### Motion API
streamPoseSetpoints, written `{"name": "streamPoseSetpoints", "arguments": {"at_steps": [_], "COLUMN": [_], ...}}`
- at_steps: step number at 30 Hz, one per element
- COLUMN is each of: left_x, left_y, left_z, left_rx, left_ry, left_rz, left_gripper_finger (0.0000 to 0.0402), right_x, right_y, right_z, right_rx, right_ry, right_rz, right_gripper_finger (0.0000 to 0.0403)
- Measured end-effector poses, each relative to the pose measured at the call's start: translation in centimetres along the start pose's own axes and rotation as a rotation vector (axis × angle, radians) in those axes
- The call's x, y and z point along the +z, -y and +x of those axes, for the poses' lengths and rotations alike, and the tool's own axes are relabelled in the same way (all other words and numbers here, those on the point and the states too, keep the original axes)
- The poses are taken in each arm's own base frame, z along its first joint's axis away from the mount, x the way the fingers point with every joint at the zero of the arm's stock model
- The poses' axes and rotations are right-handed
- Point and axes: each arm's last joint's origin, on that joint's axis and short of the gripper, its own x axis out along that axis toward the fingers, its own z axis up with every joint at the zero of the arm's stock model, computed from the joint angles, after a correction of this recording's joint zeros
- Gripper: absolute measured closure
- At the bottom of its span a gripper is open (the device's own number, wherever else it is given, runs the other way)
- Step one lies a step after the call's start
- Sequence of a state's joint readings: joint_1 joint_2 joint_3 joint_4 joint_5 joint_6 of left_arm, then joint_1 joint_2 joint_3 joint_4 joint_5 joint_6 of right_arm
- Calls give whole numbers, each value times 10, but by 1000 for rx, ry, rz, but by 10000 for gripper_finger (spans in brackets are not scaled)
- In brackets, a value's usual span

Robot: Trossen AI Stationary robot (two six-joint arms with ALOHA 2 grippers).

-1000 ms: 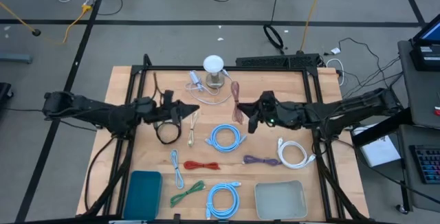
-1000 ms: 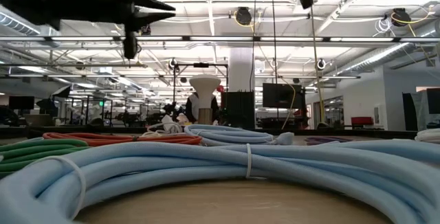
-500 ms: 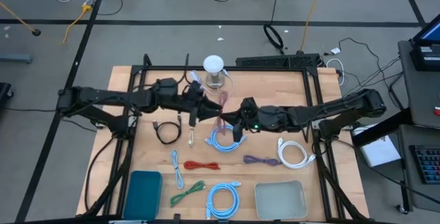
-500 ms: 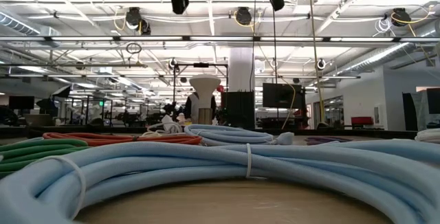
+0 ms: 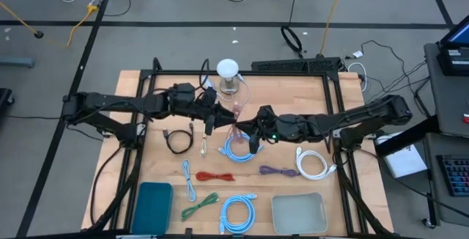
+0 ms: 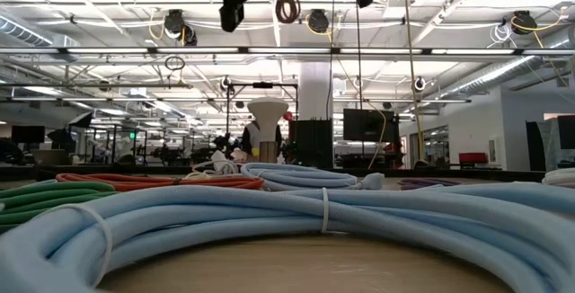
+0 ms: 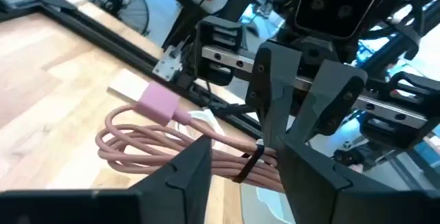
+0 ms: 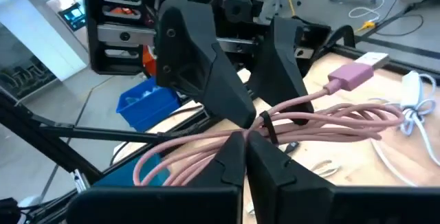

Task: Pick & Place USB Port
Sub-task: Put the pink charger cable into the blue bin

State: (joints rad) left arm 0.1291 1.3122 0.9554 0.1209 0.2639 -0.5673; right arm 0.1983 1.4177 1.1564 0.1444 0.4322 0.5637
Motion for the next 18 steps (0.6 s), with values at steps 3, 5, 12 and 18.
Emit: {"name": "streamPoseSetpoints", "arguments": {"at_steps": [3,5,12,18], "left_x": [2,4,7,11], "left_y": [-2,-4,-6,-4], "left_z": [-5,-6,-7,-8], "left_rx": [13,15,6,-15], "left_ry": [-3,8,22,56], "left_rz": [-21,-32,-41,-43], "left_gripper_finger": [251,251,252,257], "right_x": [0,1,1,1], "right_y": [-2,-2,-2,-2], "right_z": [-1,-1,-2,-2], "right_rx": [-2,-3,-2,2], "right_ry": [12,13,14,10], "right_rz": [-2,-2,-22,-27], "right_gripper_finger": [400,400,401,401]}}
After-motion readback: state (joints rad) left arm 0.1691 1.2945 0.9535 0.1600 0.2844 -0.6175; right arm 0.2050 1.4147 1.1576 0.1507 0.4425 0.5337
